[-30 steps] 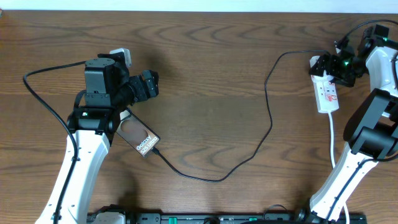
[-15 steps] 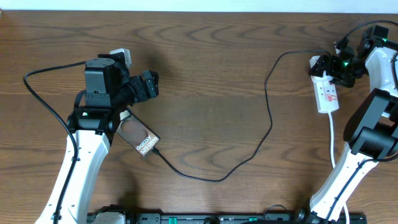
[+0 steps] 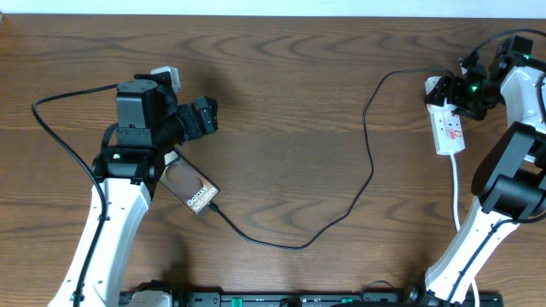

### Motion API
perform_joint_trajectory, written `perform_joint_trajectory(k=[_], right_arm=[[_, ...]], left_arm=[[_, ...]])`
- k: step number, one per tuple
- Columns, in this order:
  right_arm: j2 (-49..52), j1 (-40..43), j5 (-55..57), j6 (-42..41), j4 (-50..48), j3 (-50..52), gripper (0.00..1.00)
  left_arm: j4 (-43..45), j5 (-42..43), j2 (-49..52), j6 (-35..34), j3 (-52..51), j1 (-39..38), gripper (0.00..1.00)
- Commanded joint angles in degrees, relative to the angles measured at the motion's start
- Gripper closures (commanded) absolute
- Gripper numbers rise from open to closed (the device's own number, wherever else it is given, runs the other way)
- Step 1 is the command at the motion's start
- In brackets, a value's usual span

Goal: Plug charger to phone and switch on socket
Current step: 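Lift the right gripper away from the power strip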

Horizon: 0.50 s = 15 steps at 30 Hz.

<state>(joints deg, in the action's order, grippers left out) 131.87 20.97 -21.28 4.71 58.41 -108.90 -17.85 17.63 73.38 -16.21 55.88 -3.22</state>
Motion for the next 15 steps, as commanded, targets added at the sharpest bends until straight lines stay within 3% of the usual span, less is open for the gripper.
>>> perform_joint_trajectory(k=[1,9,11,15], right_arm=[[1.29,-2.25,-2.84,-3.48,1.95,2.82,0.17],[-13.25,-0.07,7.21,-8.02,6.43,2.73,0.16],[-18.64,-0.26,10.67,-11.98,7.91,2.73,0.01],[-28.65,-0.46,17.64,-24.04,12.09,2.73,0.01]], left_arm=[[-0.13,-0.79,-0.09,1.14,0.98,-0.13,0.08],[-0.2,-0.79,-0.09,1.14,0.98,-0.13,0.08],[-0.42,-0.79,-0.09,1.14,0.98,-0.13,0.08],[-1.16,-0.79,-0.09,1.14,0.98,-0.13,0.08]])
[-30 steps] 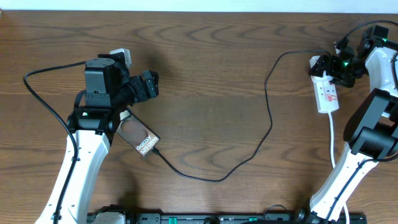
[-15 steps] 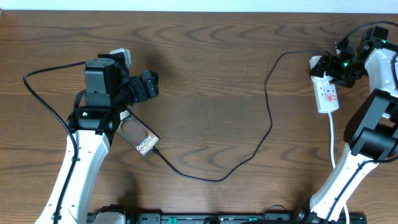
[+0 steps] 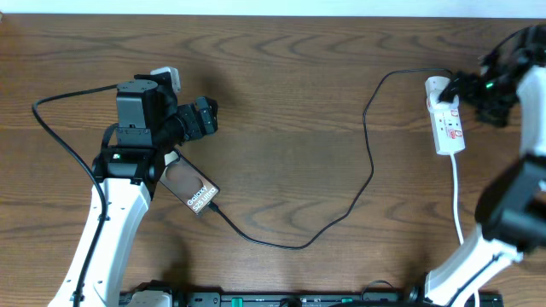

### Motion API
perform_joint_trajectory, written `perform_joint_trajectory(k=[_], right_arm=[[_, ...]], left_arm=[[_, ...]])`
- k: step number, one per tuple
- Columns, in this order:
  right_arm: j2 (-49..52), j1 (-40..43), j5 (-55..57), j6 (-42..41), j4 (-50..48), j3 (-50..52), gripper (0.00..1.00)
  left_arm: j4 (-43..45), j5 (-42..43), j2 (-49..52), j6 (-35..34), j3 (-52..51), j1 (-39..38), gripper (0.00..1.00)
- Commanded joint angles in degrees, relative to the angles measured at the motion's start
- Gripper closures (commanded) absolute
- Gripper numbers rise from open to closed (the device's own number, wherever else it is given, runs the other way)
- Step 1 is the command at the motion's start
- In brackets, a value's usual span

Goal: Plug charger to phone and switch on socket
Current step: 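Lift the right gripper away from the power strip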

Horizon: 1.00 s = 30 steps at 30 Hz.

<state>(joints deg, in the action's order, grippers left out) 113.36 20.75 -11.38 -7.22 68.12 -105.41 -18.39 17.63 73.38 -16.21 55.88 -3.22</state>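
Observation:
The phone [image 3: 191,189], dark with a white label, lies tilted on the table under my left arm. A black charger cable [image 3: 368,162] is plugged into its lower end and loops across the table to a white plug [image 3: 437,84] at the top of the white socket strip [image 3: 450,132]. My left gripper [image 3: 203,118] hovers just above and behind the phone, pointing right; its jaws are not readable. My right gripper [image 3: 471,88] hangs just right of the strip's top end, blurred, its fingers unclear.
The strip's white lead [image 3: 458,200] runs down toward the front edge beside the right arm's base. The left arm's own black cable [image 3: 64,128] arcs at far left. Bare brown wood lies between the arms.
My right gripper has shifted to the right, from over the top of the socket strip to beside it. The left arm, phone and cable look unchanged.

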Motion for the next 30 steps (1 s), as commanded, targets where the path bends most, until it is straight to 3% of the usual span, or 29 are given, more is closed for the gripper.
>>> perform_joint_trajectory(k=[1,12,30], right_arm=[[-12.09,-0.22,8.41,-14.16,3.34,-0.76,0.01],[-27.41,-0.22,8.44,-15.45,3.72,-0.76,0.01],[-28.61,-0.22,8.44,-15.45,3.72,-0.76,0.01]], left_arm=[[-0.87,-0.79,-0.09,1.14,0.98,-0.13,0.08],[-0.87,-0.79,-0.09,1.14,0.92,-0.13,0.08],[-0.87,-0.79,-0.09,1.14,0.92,-0.13,0.08]])
